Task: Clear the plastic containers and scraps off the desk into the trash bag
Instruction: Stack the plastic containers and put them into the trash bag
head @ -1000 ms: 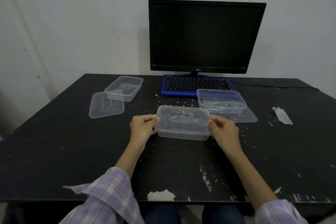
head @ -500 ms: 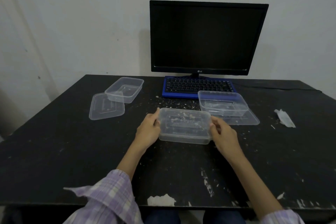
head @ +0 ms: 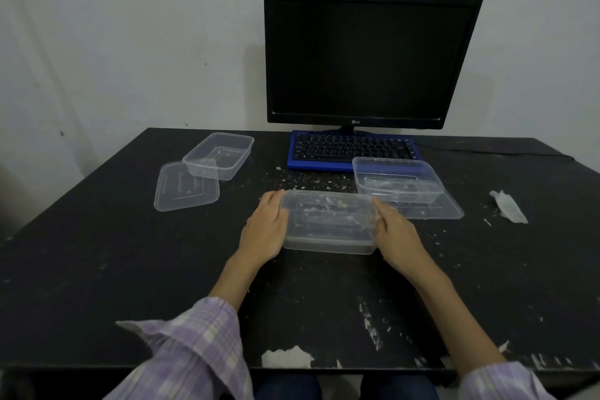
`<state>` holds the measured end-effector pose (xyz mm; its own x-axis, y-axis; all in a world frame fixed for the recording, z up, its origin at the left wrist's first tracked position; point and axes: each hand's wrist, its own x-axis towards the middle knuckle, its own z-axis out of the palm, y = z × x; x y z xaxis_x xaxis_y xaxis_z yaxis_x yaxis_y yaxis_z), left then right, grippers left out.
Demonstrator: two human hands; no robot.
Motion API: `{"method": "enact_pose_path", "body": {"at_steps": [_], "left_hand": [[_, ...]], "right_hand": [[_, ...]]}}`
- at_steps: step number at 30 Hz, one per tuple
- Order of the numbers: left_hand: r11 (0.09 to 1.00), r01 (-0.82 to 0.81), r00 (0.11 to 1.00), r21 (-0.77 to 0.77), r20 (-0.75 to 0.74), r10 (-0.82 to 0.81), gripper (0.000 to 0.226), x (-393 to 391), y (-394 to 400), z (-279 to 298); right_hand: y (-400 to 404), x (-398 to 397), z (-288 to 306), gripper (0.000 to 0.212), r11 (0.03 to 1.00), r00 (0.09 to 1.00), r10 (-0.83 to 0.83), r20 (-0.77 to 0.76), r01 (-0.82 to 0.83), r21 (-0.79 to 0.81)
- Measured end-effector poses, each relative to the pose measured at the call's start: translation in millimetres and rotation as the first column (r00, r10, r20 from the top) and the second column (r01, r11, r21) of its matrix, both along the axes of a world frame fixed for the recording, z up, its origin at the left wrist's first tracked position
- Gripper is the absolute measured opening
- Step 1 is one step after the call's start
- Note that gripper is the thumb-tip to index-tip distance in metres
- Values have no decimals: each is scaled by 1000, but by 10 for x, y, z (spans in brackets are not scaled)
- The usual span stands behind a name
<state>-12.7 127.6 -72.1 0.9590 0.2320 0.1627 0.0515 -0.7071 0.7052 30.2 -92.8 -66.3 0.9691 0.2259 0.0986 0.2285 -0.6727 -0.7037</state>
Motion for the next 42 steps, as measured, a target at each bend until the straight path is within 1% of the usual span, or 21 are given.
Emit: {"method": "enact_pose_path", "body": {"at_steps": [7,11,13,15,18,20,24,27,31,35,37,40,42], "left_hand": [[1000,-25,999,18,-33,25,44,-9,-26,22],[999,-17,996,-27,-83,15,48,-46,-28,39],[996,-20,995,-88,-97,12,49,-75,-15,41],[980,-40,994,-195,-105,20,49,-110,-24,78],[939,-47,996,-342,-83,19,42,-179,-63,141],[919,-47,997,-390,-69,22,37,-195,-64,165],[891,-47,997,-451,-80,12,36,-236,16,214],[872,-32,997,-488,-78,-7,33,-319,76,297],[840,-12,999,-543,-40,-11,33,-554,205,391],[845,6,1000,-534,21,6,31,-930,334,486],[837,-19,998,-546,39,48,33,-1152,399,520],[834,-75,992,-547,45,119,36,-1532,522,550],[826,-136,981,-548,39,188,35,-1843,616,539]], "right_hand": [[-9,-70,39,47,999,999,6,-52,-3,53],[-13,-103,81,48,998,996,8,-88,-4,56],[-18,-120,104,48,997,995,12,-104,-5,71],[-26,-120,118,46,994,991,-1,-132,15,104],[-35,-115,117,29,988,988,-28,-150,50,143],[-34,-118,134,28,987,986,-38,-162,62,145],[-31,-135,172,29,982,977,-56,-206,91,168],[-11,-157,203,28,970,973,-58,-221,107,219],[98,-310,342,23,925,955,44,-293,71,372],[233,-538,423,19,900,941,156,-301,-10,436],[322,-672,442,24,888,924,216,-317,-51,456],[481,-890,462,34,853,871,319,-374,-91,514],[616,-1062,434,37,833,837,385,-389,-133,538]]}}
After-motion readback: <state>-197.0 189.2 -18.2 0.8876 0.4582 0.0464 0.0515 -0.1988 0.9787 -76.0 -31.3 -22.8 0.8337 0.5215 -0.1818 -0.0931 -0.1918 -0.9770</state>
